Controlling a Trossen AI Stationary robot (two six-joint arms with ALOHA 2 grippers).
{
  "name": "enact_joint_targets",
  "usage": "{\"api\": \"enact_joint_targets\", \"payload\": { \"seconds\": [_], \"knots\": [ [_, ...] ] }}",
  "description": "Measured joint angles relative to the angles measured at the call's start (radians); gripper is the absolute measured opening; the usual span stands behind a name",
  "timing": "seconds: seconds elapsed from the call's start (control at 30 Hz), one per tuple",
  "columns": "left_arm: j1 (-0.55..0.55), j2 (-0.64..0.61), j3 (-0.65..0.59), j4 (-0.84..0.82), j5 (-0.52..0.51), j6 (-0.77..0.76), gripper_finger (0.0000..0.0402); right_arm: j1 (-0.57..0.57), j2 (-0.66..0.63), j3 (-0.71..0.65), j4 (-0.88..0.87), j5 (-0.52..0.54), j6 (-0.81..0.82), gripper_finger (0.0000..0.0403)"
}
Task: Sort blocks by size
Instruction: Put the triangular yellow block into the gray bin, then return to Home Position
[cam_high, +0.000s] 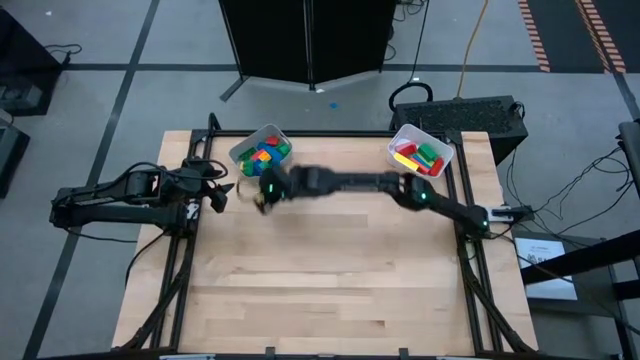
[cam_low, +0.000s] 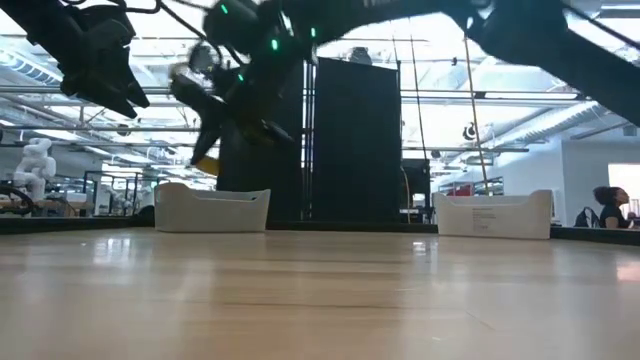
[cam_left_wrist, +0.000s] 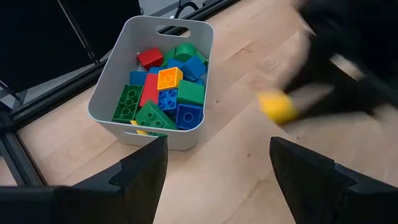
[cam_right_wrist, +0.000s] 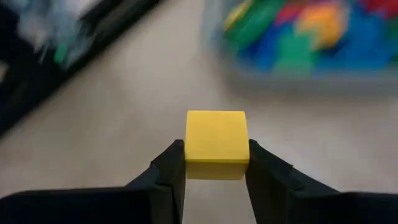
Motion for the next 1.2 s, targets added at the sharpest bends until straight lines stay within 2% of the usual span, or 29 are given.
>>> {"api": "enact_joint_targets", "payload": {
  "seconds": [0.3, 0.43, 0.5, 0.6, 0.67, 0.77, 0.9, 1.0, 1.07, 1.2],
  "knots": [
    [0.0, 0.0, 0.0, 0.0, 0.0, 0.0, 0.0281, -0.17, 0.003, 0.0, 0.282, -0.061, -0.041, 0.0111],
    [0.0, 0.0, 0.0, 0.001, 0.0, 0.0, 0.0281, -0.214, 0.003, 0.0, 0.313, -0.066, -0.046, 0.0112],
    [0.0, 0.0, 0.0, 0.001, 0.0, 0.0, 0.0281, -0.23, 0.003, 0.0, 0.312, -0.068, -0.051, 0.0147],
    [0.0, 0.0, 0.0, 0.001, -0.001, 0.0, 0.0281, -0.247, 0.004, 0.0, 0.311, -0.084, -0.047, 0.0236],
    [0.0, 0.0, 0.0, 0.001, -0.001, -0.001, 0.0281, -0.252, 0.004, 0.0, 0.309, -0.085, -0.04, 0.028],
    [0.0, 0.0, 0.0, 0.001, -0.001, -0.002, 0.0281, -0.257, 0.004, 0.0, 0.304, -0.093, -0.029, 0.0306],
    [0.0, -0.016, 0.011, 0.001, 0.021, -0.043, 0.0281, -0.257, -0.028, 0.0, 0.284, -0.197, -0.041, 0.0299],
    [0.0, -0.047, 0.054, 0.007, 0.026, 0.042, 0.0281, -0.253, -0.111, 0.0, 0.254, -0.355, -0.162, 0.0293],
    [0.0, -0.076, 0.111, 0.024, 0.064, 0.125, 0.0281, -0.242, -0.207, 0.0, 0.165, -0.439, -0.255, 0.0292],
    [0.0, -0.151, 0.239, 0.116, 0.183, 0.327, 0.0281, -0.188, -0.496, 0.002, -0.101, -0.472, -0.459, 0.0292]
  ]
}}
